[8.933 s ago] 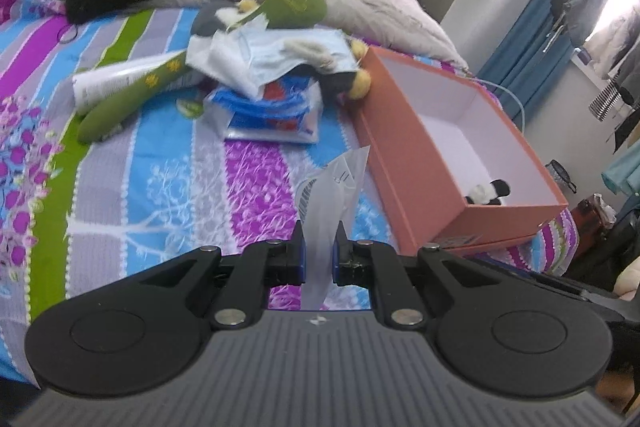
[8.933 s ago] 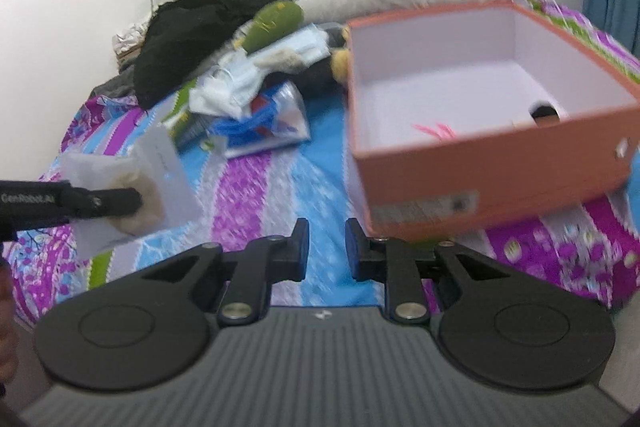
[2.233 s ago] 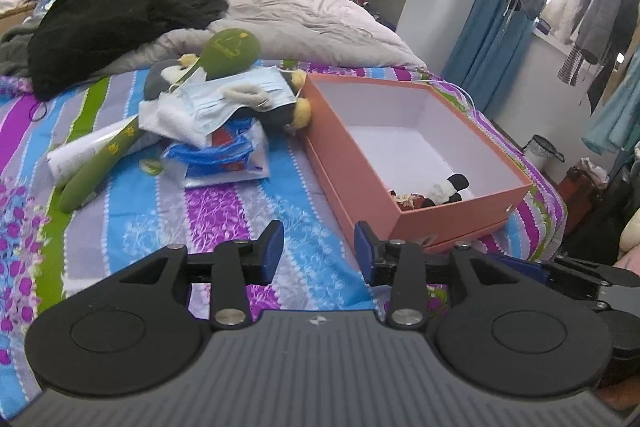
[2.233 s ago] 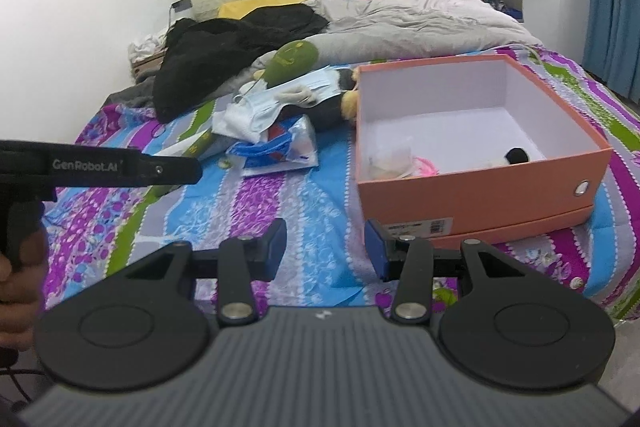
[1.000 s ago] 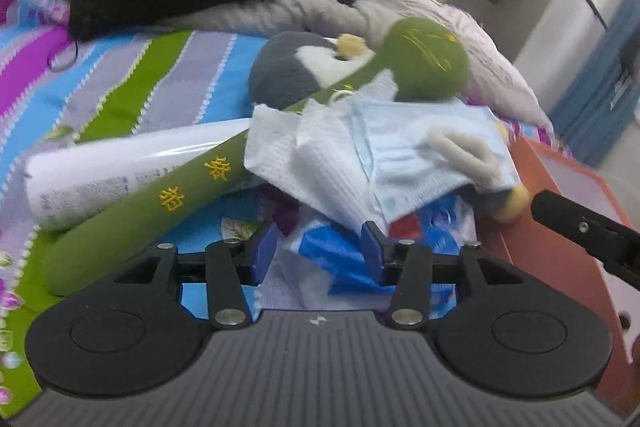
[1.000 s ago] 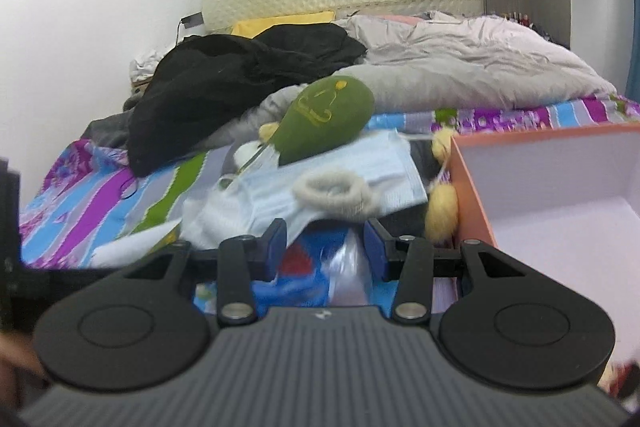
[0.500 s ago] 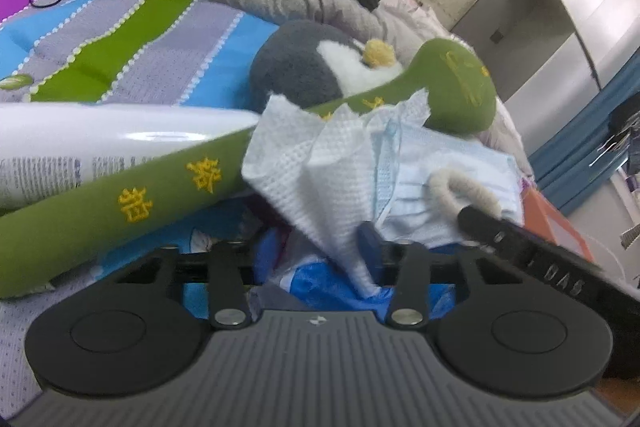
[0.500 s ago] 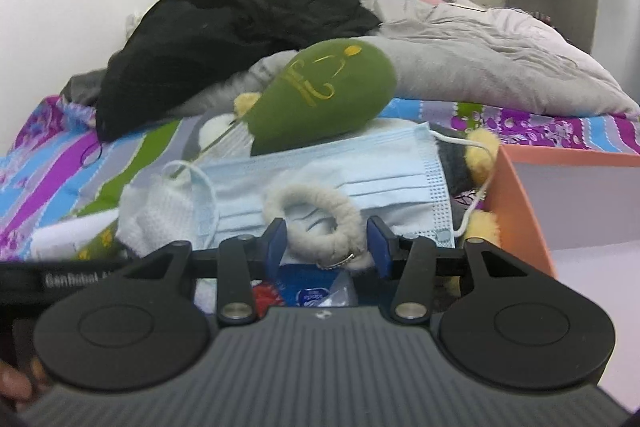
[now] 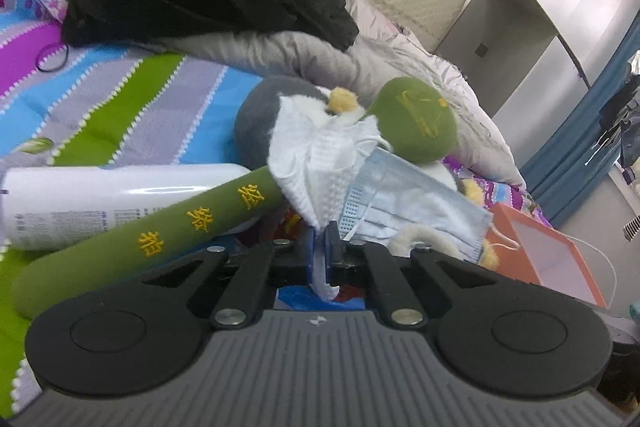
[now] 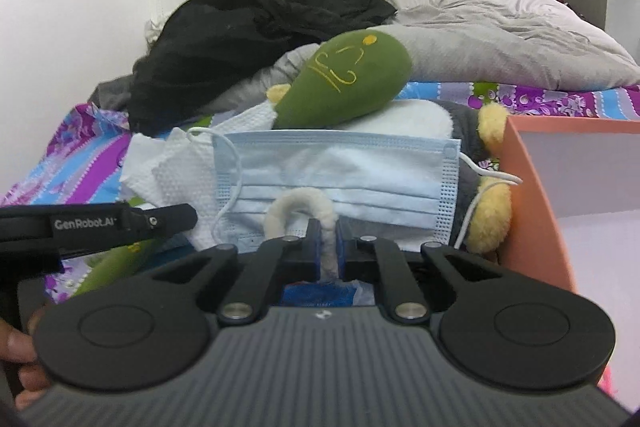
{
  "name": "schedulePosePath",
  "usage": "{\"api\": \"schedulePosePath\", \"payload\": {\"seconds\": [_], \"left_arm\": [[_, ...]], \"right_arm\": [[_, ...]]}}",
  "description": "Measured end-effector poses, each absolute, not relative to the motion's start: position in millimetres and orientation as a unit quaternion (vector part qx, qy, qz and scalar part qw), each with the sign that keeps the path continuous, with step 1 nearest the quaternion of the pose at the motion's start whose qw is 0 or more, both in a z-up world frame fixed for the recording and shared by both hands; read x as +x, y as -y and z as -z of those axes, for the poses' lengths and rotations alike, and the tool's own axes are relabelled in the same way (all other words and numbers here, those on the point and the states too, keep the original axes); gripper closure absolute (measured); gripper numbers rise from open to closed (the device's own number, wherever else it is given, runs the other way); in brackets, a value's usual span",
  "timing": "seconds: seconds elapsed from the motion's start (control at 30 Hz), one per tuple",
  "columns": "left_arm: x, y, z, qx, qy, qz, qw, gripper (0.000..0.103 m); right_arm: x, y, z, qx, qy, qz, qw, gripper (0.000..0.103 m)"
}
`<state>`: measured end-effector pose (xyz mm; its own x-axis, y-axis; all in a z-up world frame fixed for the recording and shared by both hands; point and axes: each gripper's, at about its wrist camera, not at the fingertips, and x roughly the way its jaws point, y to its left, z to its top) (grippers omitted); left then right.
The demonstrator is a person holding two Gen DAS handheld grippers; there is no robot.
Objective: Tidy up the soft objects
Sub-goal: 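Lift the tissue with left tool while right tool lifts the white loop toy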
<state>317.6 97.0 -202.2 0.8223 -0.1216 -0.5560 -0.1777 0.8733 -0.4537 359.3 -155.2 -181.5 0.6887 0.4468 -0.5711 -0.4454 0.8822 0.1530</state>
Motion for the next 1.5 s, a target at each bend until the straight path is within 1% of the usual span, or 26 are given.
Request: {"api": "schedulePosePath", "payload": {"seconds": [0.2,0.37,0.73,0.83,1.0,1.3,1.5], "left_arm": [[285.3,-90.9,180.0,-0.240,-0.296,-0.021,0.924,0.097],[258.1,-83.4,172.8,-0.227,-0.308,-0.024,0.924,0.097],[196.5,-70.2,180.2,-0.233,-0.347,-0.027,0.908,0.097],[182.8,-62.9,179.9,-0.221,-0.356,-0.023,0.908,0.097],[167.4,-51.1,177.4,-0.190,-0.375,-0.013,0.907,0.097],[135.9,-42.1,175.3,-0.188,-0.388,-0.009,0.902,0.097],[119.3,-30.2,166.3,-0.174,-0.393,-0.001,0.903,0.097]], "right_arm": [[331.3,170.8,171.5,0.018,-0.311,-0.239,0.920,0.092],[306.5,179.7,168.5,0.022,-0.315,-0.235,0.919,0.092],[251.4,202.6,176.3,0.025,-0.341,-0.213,0.915,0.092],[236.7,207.2,178.2,0.023,-0.352,-0.204,0.913,0.092],[213.9,215.2,178.6,0.022,-0.352,-0.198,0.914,0.092],[185.3,225.5,180.9,0.014,-0.356,-0.196,0.914,0.092],[173.2,228.1,170.0,0.014,-0.345,-0.202,0.917,0.092]]}}
